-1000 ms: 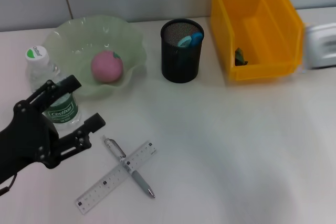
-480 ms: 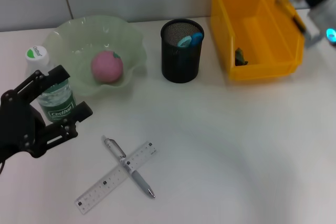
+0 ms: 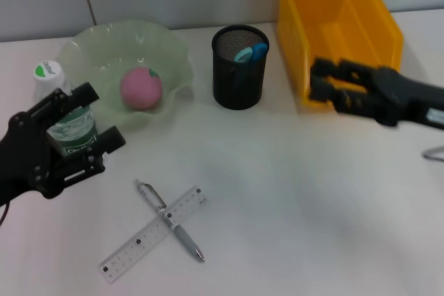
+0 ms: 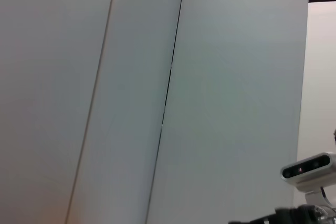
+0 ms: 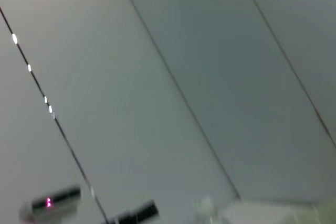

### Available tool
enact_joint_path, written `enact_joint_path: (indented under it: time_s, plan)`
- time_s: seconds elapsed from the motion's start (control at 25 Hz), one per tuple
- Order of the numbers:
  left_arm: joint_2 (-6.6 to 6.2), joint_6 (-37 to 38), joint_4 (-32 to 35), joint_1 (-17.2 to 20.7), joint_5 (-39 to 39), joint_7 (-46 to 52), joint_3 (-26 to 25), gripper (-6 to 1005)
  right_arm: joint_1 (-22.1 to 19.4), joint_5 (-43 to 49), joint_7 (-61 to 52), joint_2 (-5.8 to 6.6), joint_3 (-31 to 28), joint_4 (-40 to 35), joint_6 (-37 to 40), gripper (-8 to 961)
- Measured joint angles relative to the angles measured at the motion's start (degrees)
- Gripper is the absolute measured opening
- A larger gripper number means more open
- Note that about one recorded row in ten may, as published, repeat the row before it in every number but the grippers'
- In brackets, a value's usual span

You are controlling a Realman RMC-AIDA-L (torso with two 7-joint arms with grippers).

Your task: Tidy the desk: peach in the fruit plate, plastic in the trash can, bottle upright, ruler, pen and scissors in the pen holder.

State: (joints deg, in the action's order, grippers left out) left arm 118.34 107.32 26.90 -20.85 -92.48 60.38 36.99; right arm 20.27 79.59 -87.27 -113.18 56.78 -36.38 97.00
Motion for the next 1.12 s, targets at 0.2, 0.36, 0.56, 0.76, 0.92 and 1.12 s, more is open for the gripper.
enact_joint_path:
  time_s: [0.2, 0.36, 0.56, 0.76, 0.92, 1.12]
  plan:
    - [-0.13, -0.21, 1.84, 0.20, -2.60, 2.35, 0.52, 859, 0.30, 11.90, 1.72, 0.56, -3.70, -0.69, 1.42, 782]
    - [0.09, -1.15, 9.06, -0.83, -8.03, 9.65, 1.06, 859, 1.35, 18.60, 4.19, 1.01, -3.87, -0.82, 0.80, 782]
    - [0.11, -3.18, 22.11, -2.26, -11.76, 23.91, 8.06, 859, 1.74, 21.60, 5.28, 1.25, -4.21, -1.31, 0.25, 781]
    - [0.10, -5.59, 37.79, -2.78, -15.17, 39.00, 18.01, 859, 1.81, 23.05, 5.49, 1.31, -4.53, -2.22, 0.14, 781]
    - [0.09, -5.82, 45.98, -4.63, -17.67, 47.85, 23.90, 859, 2.18, 25.71, 6.79, 1.28, -4.55, -3.35, -0.25, 780]
    - [0.22, -5.90, 48.76, -10.00, -23.98, 57.94, 28.55, 859, 2.44, 29.44, 8.48, 1.09, -4.55, -6.04, -0.36, 780]
